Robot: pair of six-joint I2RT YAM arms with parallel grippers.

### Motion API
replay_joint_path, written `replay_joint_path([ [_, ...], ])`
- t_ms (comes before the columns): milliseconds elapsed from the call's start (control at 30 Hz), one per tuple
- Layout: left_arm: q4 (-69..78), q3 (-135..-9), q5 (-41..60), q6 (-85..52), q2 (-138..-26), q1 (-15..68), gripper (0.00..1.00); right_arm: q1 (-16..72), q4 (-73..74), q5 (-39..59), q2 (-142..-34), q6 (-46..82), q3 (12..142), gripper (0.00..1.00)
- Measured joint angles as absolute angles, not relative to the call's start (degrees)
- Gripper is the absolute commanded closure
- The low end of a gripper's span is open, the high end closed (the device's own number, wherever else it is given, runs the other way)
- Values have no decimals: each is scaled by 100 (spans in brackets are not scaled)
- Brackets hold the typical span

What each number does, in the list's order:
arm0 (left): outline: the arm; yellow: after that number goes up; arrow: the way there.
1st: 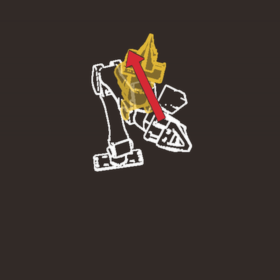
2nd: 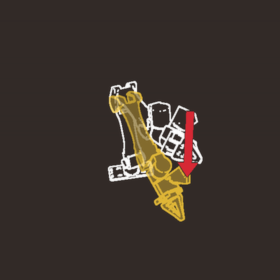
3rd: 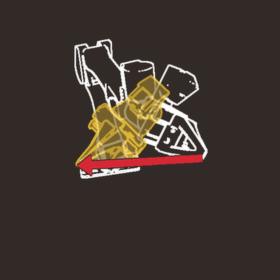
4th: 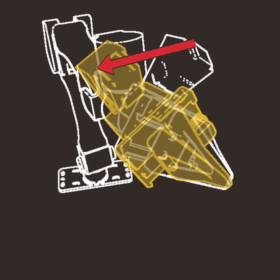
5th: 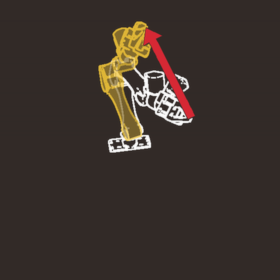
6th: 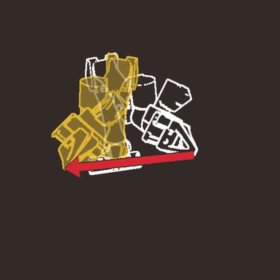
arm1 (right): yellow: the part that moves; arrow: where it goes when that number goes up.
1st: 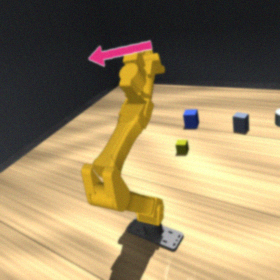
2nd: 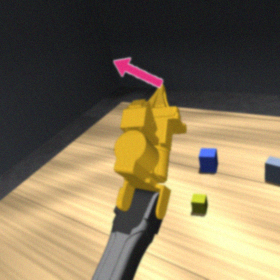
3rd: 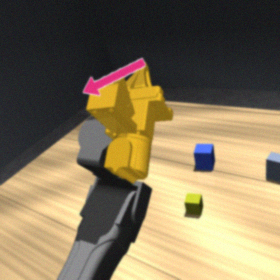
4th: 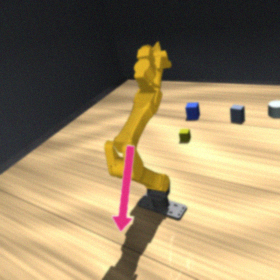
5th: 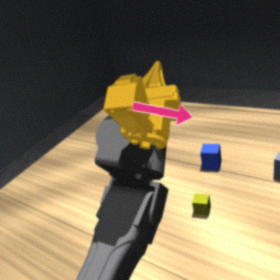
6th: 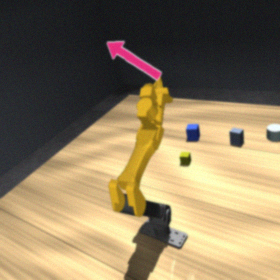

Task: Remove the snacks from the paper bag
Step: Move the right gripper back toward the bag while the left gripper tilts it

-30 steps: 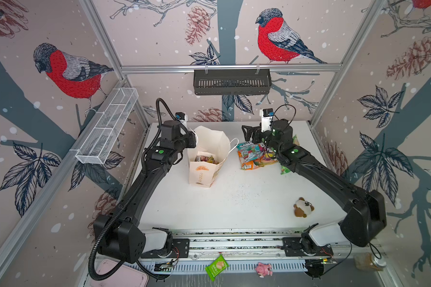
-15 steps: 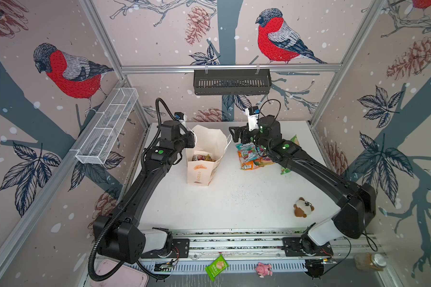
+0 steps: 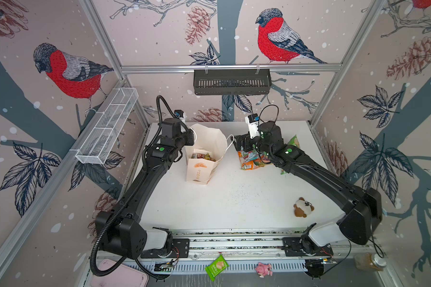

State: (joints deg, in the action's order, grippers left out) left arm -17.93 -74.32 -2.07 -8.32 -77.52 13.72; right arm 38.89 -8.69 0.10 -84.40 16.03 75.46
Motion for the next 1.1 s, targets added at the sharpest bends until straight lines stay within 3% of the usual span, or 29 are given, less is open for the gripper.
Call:
replay_joint_path([
  [533,-1785,-8329,-661,-235,-8632,1273,100,3881,-753,163,-8442,1608,7400,0],
  [1100,-1551,-7859,-1000,703,-8497,2945,100,3883,-250,-366,-7231,1817,5924,0],
])
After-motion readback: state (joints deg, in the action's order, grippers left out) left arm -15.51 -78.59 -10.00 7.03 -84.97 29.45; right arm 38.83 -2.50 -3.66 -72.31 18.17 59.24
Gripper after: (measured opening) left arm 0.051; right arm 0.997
